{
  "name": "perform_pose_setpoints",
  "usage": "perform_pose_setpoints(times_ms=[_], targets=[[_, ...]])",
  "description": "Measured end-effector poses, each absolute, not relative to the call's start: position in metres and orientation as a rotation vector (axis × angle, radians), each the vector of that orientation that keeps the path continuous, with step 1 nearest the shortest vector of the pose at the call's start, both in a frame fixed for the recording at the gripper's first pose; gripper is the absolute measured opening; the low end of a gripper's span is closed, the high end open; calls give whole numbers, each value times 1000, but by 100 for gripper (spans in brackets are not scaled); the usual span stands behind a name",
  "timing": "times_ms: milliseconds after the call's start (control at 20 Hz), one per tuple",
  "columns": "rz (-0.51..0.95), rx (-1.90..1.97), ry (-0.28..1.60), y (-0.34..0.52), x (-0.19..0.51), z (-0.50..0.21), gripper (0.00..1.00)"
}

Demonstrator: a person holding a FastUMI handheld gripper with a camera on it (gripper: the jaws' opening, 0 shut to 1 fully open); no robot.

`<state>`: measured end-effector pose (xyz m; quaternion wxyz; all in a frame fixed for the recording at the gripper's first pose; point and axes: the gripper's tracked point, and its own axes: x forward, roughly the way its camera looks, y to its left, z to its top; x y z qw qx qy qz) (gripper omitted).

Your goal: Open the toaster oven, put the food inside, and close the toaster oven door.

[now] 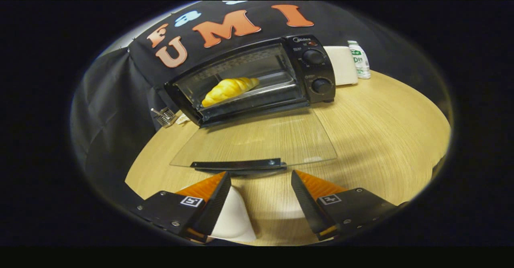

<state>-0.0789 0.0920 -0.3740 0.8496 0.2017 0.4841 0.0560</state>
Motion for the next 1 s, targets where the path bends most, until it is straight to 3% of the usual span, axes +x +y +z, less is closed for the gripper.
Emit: perform_pose_setpoints(times_ms=[300,1000], targets=[[165,413,1005,105,-72,-361,99],[202,492,755,106,29,-277,99]])
